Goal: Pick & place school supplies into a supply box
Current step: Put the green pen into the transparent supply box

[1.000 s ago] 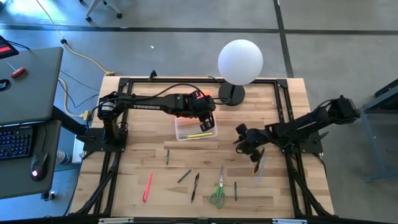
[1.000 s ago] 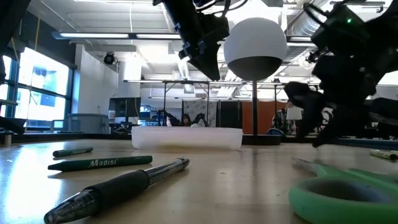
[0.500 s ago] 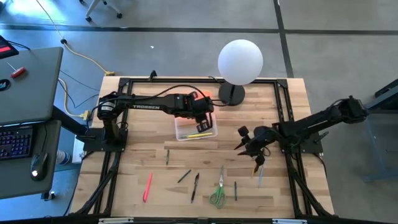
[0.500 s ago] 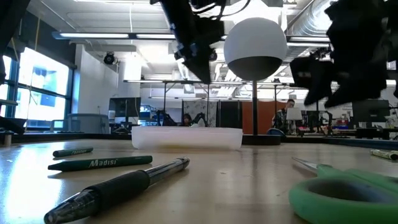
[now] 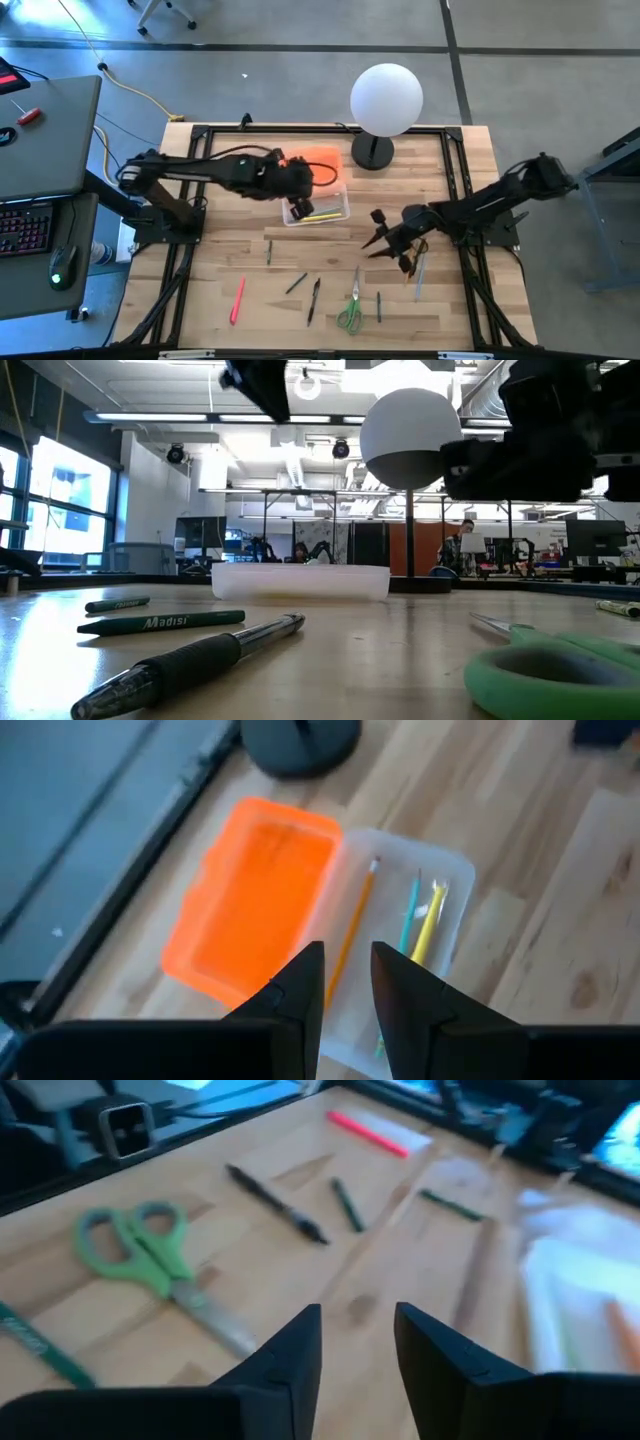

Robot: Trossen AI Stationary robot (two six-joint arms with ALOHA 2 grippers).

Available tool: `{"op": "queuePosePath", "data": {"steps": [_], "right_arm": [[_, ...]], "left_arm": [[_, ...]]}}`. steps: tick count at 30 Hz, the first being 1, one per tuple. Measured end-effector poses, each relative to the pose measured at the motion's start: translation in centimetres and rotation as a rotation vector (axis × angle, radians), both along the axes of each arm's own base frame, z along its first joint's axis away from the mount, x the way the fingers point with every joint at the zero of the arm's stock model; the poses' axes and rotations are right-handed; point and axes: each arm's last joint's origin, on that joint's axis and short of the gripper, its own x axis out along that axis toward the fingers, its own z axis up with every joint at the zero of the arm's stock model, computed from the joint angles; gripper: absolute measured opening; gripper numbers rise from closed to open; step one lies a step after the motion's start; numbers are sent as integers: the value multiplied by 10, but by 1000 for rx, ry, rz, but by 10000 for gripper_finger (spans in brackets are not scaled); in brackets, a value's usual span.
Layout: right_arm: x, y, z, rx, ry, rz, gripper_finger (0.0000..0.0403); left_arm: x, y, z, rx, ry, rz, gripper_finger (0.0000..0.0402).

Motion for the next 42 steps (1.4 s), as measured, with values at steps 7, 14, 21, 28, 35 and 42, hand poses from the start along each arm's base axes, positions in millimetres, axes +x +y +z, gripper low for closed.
{"op": "queuePosePath", "data": {"steps": [7,14,21,28,35,42], "right_arm": [[1,17,-11,45,57,72,144],[-7,57,-5,15,52,349,173],[-1,88,-15,-107,108,510,170],[23,104,-39,-145,173,594,170],[35,115,-61,-132,219,706,169],[39,116,-82,-203,193,796,142]], "left_arm": [[-16,-38,10,0,-60,-26,117],[-23,-65,10,-51,-92,-39,117],[-28,-85,11,-72,-147,-19,117],[-29,-99,8,-101,-171,-14,117],[-33,-114,6,-123,-176,-38,117],[-38,-125,6,-129,-194,-45,117]]}}
